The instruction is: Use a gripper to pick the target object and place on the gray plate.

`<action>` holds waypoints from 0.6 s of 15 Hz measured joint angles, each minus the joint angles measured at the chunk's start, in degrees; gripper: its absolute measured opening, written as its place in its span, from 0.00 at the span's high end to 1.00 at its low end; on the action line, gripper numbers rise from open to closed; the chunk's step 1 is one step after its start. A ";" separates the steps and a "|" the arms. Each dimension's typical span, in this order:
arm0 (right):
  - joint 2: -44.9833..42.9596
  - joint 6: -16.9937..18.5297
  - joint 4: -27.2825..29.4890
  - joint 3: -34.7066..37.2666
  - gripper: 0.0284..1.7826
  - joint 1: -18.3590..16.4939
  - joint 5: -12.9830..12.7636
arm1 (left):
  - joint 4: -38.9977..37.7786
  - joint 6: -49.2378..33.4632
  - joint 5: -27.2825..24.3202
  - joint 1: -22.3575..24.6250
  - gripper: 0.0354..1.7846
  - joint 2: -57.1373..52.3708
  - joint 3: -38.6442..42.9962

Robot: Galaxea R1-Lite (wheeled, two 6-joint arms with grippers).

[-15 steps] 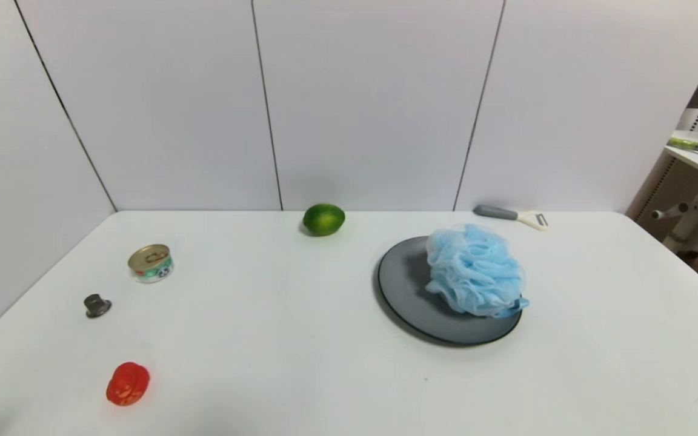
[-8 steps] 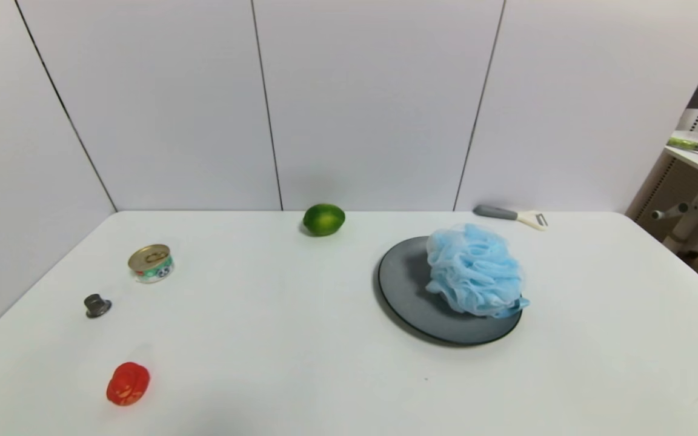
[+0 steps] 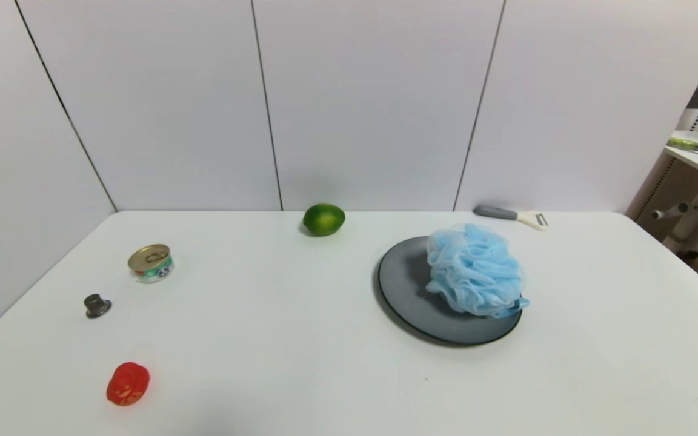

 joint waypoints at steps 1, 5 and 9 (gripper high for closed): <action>0.00 0.00 0.00 0.00 0.05 0.00 0.00 | -0.02 -0.06 0.00 0.00 0.06 0.00 0.00; 0.00 0.01 0.02 0.00 0.05 0.00 -0.06 | -0.04 -0.11 0.00 0.00 0.06 -0.02 0.00; 0.00 1.11 0.09 0.00 0.05 0.00 -0.89 | -0.04 -0.13 -0.02 0.00 0.06 0.00 0.00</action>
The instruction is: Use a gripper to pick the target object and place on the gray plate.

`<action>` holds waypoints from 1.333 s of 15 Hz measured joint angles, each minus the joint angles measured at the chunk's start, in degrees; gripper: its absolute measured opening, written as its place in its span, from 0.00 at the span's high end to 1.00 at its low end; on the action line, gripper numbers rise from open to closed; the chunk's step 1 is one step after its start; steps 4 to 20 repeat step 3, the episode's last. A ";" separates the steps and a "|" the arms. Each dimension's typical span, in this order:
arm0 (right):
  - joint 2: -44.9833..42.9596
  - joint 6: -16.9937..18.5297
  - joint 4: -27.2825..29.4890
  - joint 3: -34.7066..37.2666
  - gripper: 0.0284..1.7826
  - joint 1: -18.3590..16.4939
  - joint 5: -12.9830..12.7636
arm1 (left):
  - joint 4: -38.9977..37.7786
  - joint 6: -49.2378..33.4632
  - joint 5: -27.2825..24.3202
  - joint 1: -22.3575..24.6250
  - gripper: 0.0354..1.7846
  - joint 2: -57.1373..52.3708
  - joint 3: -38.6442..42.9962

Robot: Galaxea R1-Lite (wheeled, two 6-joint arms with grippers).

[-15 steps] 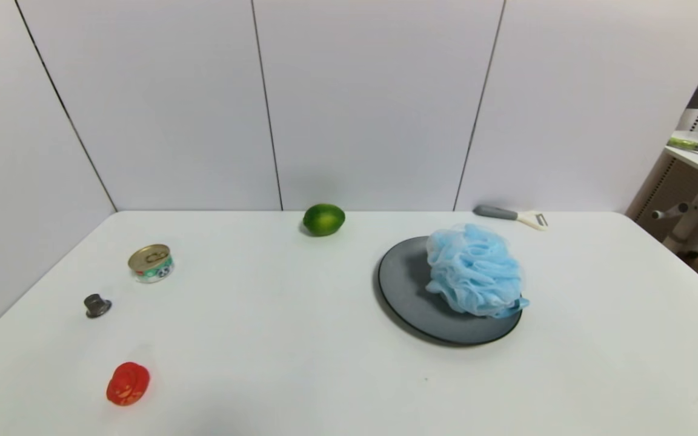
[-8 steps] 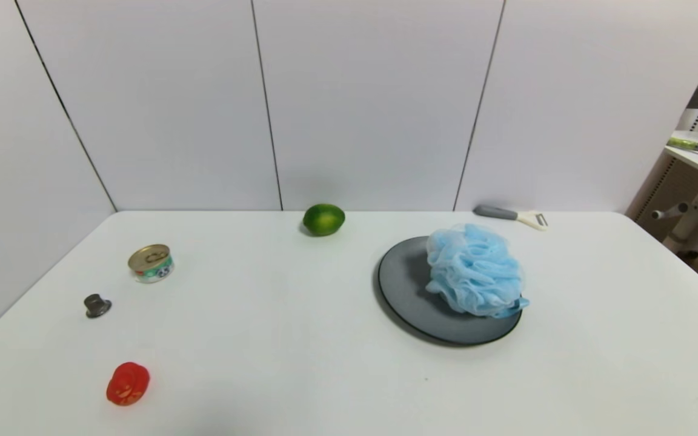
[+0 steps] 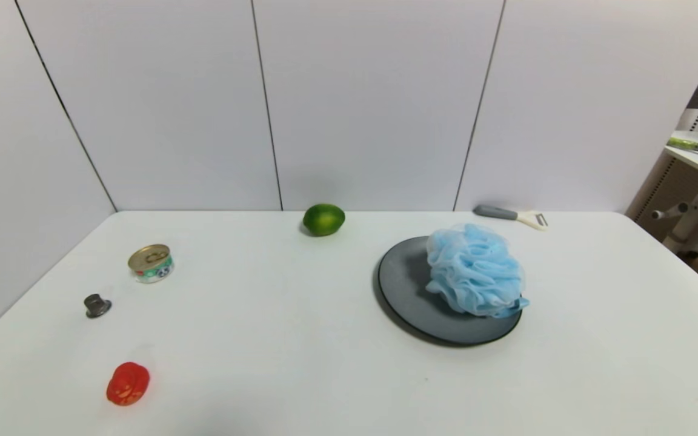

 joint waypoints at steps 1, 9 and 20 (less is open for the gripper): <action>0.00 0.09 -0.04 0.00 0.05 0.00 -0.02 | 0.00 0.02 0.02 0.00 0.06 0.00 0.00; 0.00 0.11 -0.09 0.00 0.05 0.00 0.00 | 0.00 0.02 0.02 0.00 0.06 0.00 0.00; 0.00 0.11 -0.09 0.00 0.05 0.00 0.00 | 0.00 0.02 0.02 0.00 0.06 0.00 0.00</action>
